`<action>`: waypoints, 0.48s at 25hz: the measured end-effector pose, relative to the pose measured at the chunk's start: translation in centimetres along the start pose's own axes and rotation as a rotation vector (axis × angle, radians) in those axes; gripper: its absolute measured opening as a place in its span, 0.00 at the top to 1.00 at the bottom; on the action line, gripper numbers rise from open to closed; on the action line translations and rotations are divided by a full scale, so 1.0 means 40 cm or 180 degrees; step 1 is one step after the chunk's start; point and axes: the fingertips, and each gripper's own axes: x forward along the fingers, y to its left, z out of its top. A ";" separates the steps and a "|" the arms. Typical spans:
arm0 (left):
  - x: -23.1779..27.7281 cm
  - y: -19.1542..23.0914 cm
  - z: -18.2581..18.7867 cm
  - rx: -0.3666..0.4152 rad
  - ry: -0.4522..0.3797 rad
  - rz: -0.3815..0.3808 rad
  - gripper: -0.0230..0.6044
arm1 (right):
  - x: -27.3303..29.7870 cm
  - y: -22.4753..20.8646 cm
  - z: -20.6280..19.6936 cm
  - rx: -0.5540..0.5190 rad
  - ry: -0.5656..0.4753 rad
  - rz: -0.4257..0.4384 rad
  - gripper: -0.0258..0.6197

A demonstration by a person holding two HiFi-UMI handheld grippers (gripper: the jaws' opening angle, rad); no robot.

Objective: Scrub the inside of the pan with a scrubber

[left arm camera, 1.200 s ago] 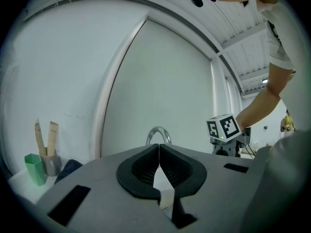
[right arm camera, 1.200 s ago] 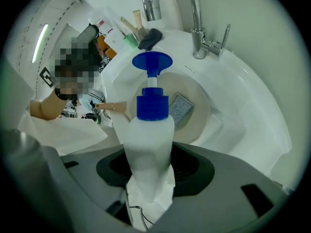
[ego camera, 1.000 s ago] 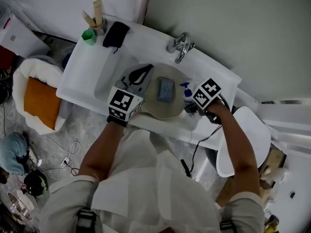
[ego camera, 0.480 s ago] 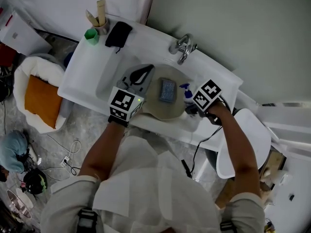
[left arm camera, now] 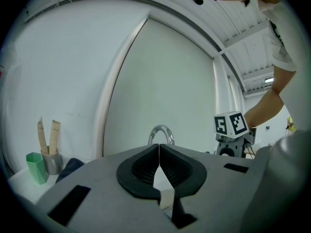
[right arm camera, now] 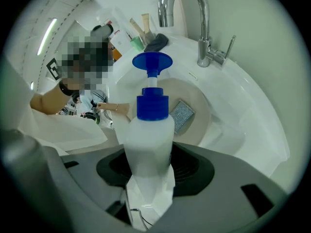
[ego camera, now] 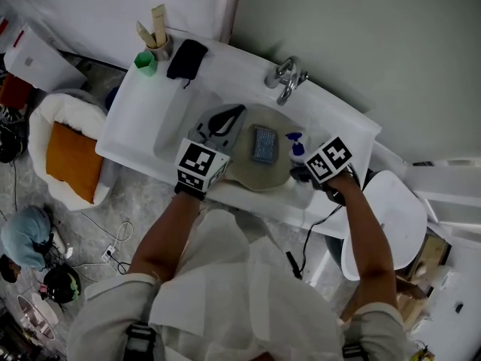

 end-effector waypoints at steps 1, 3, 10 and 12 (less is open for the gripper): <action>0.002 0.000 0.002 0.0010 0.0003 0.0001 0.94 | -0.004 0.000 0.010 0.0002 -0.0140 -0.0008 0.65; 0.009 -0.002 0.005 0.0042 0.0006 -0.0009 0.94 | -0.012 0.000 0.028 0.0032 -0.0464 -0.0030 0.65; 0.039 -0.009 0.018 0.0119 0.0082 -0.0073 0.94 | -0.053 -0.033 0.110 0.0241 -0.1677 -0.0166 0.65; 0.048 -0.014 0.013 0.0125 0.0117 -0.0074 0.94 | -0.076 -0.059 0.123 0.0311 -0.2001 -0.0213 0.65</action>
